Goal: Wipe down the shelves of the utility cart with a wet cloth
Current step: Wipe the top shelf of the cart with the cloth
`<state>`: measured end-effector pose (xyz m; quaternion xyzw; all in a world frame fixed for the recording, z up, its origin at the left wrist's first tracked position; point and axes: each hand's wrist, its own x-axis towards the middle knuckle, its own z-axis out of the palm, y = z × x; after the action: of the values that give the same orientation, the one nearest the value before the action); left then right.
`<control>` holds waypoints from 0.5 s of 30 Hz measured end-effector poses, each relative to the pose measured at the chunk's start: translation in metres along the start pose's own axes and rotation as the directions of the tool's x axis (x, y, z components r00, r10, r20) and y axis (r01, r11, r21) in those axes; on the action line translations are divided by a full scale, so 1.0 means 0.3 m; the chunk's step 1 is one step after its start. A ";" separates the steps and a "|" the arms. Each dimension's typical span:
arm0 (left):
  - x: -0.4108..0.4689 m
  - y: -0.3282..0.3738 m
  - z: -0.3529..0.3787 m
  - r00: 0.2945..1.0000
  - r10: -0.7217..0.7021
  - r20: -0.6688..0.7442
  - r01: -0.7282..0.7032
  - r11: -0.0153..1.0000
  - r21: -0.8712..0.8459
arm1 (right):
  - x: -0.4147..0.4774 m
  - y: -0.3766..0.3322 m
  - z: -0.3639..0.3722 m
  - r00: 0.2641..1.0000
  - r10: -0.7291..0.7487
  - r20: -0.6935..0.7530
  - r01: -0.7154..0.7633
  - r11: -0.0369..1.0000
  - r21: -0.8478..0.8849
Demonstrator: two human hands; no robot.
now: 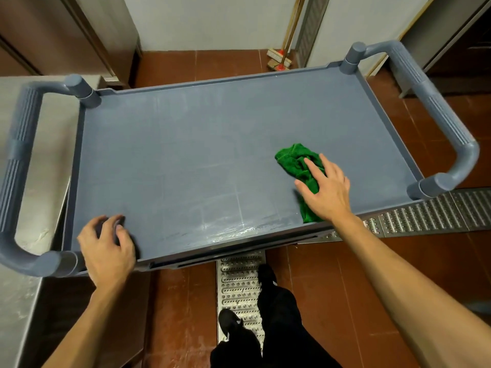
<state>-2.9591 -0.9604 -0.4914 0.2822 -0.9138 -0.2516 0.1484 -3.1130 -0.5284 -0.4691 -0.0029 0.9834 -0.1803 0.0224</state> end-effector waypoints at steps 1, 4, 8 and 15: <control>0.001 0.002 0.001 1.000 0.007 0.003 -0.007 1.000 0.003 | -0.001 0.010 0.007 0.999 0.012 0.032 -0.011 1.000 -0.028; 0.003 0.001 0.005 1.000 0.020 0.000 -0.020 1.000 0.022 | 0.016 0.010 0.000 0.999 0.010 0.035 -0.008 0.998 -0.055; -0.001 -0.003 0.007 0.997 0.068 -0.030 -0.065 0.995 0.081 | 0.015 -0.028 0.015 0.999 0.040 -0.028 -0.042 0.997 -0.063; 0.009 0.000 0.004 0.987 0.160 -0.024 -0.153 0.973 0.173 | 0.011 -0.087 0.031 0.993 0.071 -0.091 -0.074 0.997 -0.028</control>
<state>-2.9617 -0.9617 -0.4920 0.2258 -0.9484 -0.1546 0.1604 -3.1158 -0.5560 -0.4687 0.0404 0.9855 -0.1638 -0.0155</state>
